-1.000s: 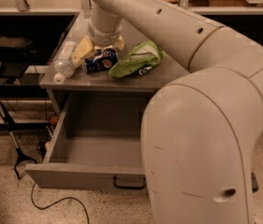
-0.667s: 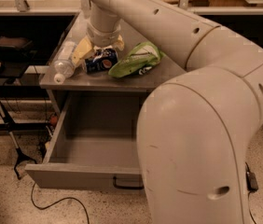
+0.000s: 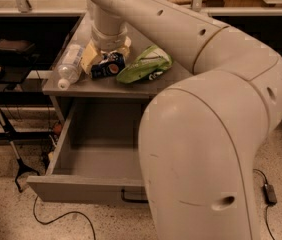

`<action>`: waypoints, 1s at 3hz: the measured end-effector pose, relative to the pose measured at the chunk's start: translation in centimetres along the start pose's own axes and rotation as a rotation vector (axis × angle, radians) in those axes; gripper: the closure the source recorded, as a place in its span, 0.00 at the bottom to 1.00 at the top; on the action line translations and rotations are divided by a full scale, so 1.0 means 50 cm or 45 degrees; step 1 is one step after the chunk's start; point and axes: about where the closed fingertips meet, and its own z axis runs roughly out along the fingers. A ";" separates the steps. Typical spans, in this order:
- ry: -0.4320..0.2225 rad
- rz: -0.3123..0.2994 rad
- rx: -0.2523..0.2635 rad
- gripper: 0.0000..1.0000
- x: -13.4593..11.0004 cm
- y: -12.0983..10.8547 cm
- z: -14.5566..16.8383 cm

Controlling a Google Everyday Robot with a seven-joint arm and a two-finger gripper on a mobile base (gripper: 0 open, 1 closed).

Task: Place pepsi can into top drawer

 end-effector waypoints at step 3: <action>-0.058 -0.012 0.072 0.95 0.001 -0.038 -0.072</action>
Offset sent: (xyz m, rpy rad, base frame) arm 0.0020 -0.0175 0.0233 -0.0255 -0.0474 -0.0272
